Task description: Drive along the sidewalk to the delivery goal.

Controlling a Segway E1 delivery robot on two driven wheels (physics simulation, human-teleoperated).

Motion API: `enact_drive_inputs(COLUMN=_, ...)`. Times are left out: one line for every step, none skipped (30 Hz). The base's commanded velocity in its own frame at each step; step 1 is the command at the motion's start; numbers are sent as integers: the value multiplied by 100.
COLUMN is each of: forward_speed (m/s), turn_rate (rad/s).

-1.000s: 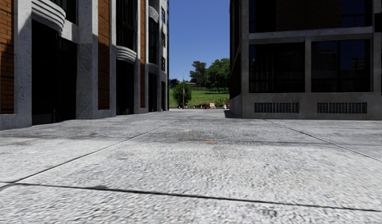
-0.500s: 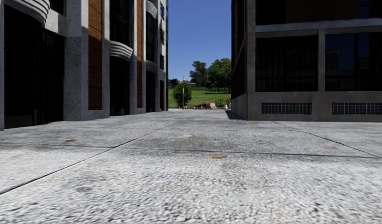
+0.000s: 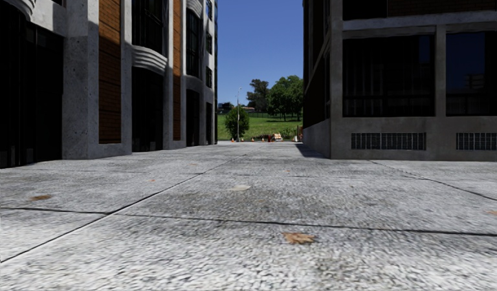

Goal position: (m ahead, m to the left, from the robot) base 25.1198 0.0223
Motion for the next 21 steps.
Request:
enact_drive_inputs(forward_speed=200, turn_rate=0)
enact_drive_inputs(forward_speed=200, turn_rate=0)
enact_drive_inputs(forward_speed=200, turn_rate=0)
enact_drive_inputs(forward_speed=200, turn_rate=0)
enact_drive_inputs(forward_speed=200, turn_rate=0)
enact_drive_inputs(forward_speed=200, turn_rate=0)
enact_drive_inputs(forward_speed=200, turn_rate=0)
enact_drive_inputs(forward_speed=200, turn_rate=0)
enact_drive_inputs(forward_speed=200, turn_rate=0)
enact_drive_inputs(forward_speed=200, turn_rate=0)
enact_drive_inputs(forward_speed=200, turn_rate=0)
enact_drive_inputs(forward_speed=200, turn_rate=0)
enact_drive_inputs(forward_speed=200, turn_rate=0)
enact_drive_inputs(forward_speed=200, turn_rate=0)
enact_drive_inputs(forward_speed=200, turn_rate=0)
enact_drive_inputs(forward_speed=200, turn_rate=0)
enact_drive_inputs(forward_speed=200, turn_rate=0)
enact_drive_inputs(forward_speed=200, turn_rate=0)
enact_drive_inputs(forward_speed=200, turn_rate=0)
enact_drive_inputs(forward_speed=200, turn_rate=0)
enact_drive_inputs(forward_speed=200, turn_rate=0)
